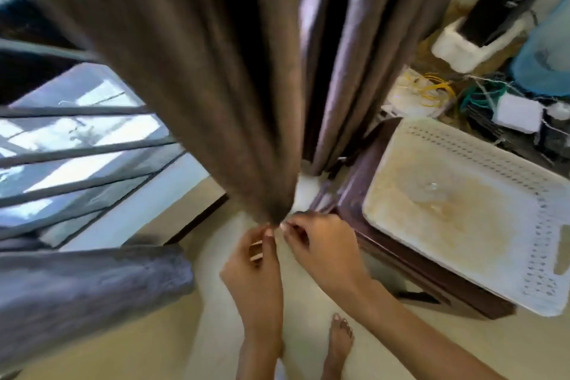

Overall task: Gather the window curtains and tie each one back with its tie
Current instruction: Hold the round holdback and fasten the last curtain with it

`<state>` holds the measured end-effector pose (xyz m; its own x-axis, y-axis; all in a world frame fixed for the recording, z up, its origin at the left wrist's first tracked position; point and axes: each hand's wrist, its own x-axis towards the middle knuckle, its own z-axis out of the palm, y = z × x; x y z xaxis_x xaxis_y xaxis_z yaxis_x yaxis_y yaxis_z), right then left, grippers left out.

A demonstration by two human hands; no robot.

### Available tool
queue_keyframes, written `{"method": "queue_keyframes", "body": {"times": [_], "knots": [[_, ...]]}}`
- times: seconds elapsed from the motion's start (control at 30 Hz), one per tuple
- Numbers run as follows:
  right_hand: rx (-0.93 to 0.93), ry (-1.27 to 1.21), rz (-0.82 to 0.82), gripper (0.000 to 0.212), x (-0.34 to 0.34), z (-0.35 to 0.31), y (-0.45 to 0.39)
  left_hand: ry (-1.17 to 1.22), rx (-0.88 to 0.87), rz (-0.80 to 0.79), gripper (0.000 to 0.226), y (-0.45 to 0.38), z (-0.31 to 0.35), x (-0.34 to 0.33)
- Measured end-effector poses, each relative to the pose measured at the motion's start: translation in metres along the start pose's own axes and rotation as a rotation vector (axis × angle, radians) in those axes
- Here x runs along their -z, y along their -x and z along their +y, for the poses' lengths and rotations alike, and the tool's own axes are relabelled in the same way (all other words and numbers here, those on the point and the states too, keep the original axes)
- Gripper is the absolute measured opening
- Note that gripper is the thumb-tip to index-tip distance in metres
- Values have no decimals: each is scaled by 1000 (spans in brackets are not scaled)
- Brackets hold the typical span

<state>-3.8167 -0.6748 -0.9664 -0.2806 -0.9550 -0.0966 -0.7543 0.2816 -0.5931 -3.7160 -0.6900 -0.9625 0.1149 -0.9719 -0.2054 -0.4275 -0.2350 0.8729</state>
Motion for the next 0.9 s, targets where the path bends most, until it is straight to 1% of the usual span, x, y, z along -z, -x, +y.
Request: {"method": "queue_keyframes", "body": {"times": [0.1,0.2,0.33,0.47,0.57,0.67,0.77,0.83,0.9], "knots": [[82,32,-66,23,-44,-34,-15,59,24,150,19,-33,-19,35],[130,7,-142,19,-83,-69,-34,110,85,214,15,-70,-40,61],[103,-78,-199,22,-126,-106,-66,86,123,282,13,-117,-61,80],[29,-186,-172,21,-161,-126,-113,80,192,340,13,-168,-74,81],[-80,-231,-134,19,-181,-126,-152,47,217,332,15,-203,-84,73],[-167,-259,-115,22,-199,-116,-196,-6,245,280,17,-234,-99,57],[-247,-294,-108,15,-210,-100,-240,-73,247,235,19,-259,-114,38],[-343,-231,-88,14,-216,-80,-269,-113,261,174,22,-275,-122,24],[-415,-94,-105,23,-218,-55,-291,-132,270,119,25,-288,-128,11]]}}
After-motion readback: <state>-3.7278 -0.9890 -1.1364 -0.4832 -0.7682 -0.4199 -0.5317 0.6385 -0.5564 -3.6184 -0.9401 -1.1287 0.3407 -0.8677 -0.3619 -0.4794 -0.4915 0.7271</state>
